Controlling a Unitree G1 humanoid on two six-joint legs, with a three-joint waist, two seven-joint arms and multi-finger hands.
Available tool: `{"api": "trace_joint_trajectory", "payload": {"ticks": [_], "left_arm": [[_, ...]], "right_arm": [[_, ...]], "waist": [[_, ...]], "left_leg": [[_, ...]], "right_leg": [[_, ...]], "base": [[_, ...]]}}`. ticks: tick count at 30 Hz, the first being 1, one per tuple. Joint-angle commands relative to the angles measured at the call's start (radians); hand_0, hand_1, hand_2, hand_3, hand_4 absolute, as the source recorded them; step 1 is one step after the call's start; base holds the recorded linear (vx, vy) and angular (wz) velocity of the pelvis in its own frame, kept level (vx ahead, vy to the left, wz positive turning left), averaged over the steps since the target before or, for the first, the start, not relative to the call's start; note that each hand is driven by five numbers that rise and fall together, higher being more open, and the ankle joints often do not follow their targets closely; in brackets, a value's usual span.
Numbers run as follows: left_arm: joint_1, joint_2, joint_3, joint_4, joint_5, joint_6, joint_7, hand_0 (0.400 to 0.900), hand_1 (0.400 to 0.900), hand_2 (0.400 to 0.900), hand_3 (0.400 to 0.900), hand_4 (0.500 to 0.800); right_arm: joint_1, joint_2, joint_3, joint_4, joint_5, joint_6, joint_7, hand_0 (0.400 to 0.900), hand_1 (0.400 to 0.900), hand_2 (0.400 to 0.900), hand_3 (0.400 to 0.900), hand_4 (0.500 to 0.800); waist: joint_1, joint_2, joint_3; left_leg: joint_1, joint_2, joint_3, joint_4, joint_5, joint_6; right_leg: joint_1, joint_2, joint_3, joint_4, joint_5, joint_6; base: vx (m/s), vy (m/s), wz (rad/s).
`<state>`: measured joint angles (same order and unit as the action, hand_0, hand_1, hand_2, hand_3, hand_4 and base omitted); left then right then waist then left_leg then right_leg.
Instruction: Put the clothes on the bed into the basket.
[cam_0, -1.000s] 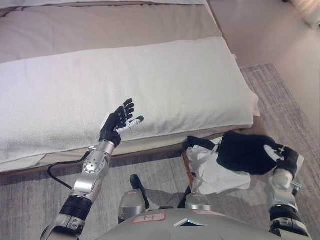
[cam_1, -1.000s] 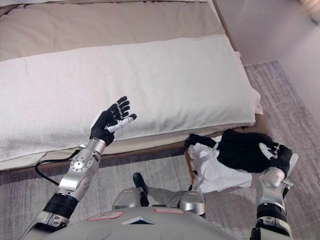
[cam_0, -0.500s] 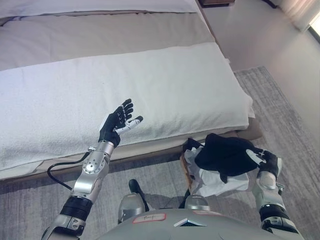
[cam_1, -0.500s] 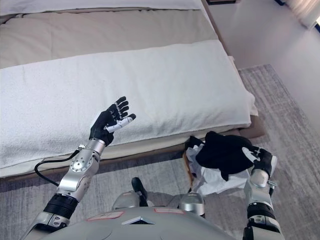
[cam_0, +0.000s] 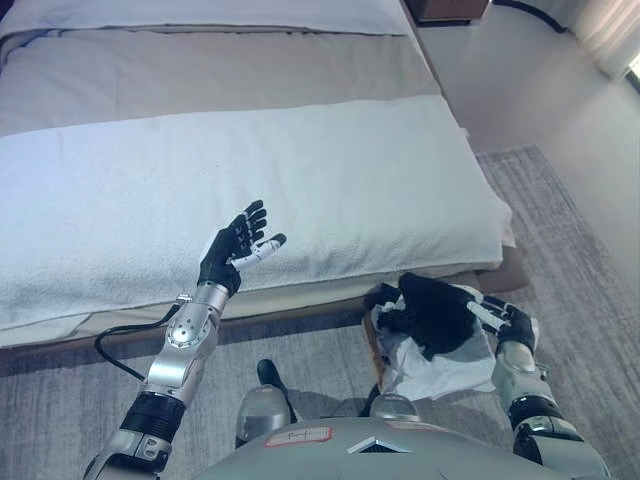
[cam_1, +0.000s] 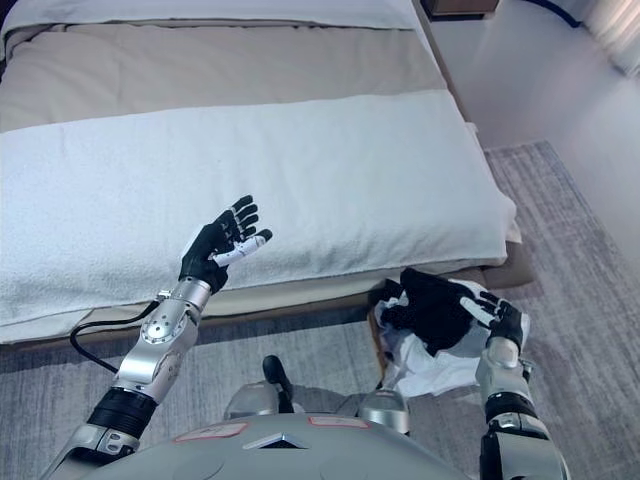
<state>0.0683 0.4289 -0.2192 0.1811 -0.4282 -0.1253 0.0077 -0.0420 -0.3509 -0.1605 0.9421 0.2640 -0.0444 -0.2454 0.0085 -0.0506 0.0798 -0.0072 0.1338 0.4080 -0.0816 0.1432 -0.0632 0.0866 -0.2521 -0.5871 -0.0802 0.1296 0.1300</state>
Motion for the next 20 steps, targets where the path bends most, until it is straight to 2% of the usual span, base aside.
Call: {"api": "trace_joint_trajectory", "payload": {"ticks": [1,11,20], "left_arm": [[-0.087,-0.041,0.037,-0.05,0.015,-0.074,0.003,0.9,0.9,0.9,0.9,0.8],[-0.086,-0.045,0.038,-0.05,0.015,-0.07,0.005,0.9,0.9,0.9,0.9,0.8],[-0.075,-0.069,0.084,-0.024,0.03,-0.081,0.033,0.9,0.9,0.9,0.9,0.8]], "right_arm": [[-0.116,-0.102,-0.04,0.018,0.03,-0.054,-0.022,0.9,0.9,0.9,0.9,0.8],[-0.132,-0.103,-0.024,0.039,0.037,-0.048,-0.021,0.9,0.9,0.9,0.9,0.8],[-0.05,-0.034,-0.033,-0.356,-0.02,-0.088,-0.02,0.9,0.9,0.9,0.9,0.8]], "waist": [[0.033,0.024,-0.005],[0.034,0.027,-0.01],[0.011,0.028,-0.009]], "left_leg": [[0.043,0.049,0.002,0.046,-0.099,-0.044],[0.047,0.05,0.005,0.045,-0.099,-0.043],[0.051,0.05,0.015,0.044,-0.099,-0.041]], "right_leg": [[0.064,-0.014,-0.082,0.041,0.002,0.059],[0.07,-0.013,-0.082,0.036,0.004,0.059],[0.063,-0.017,-0.069,0.035,0.008,0.058]], "base": [[0.0,0.0,0.0],[0.0,0.0,0.0],[-0.02,0.008,-0.06]]}}
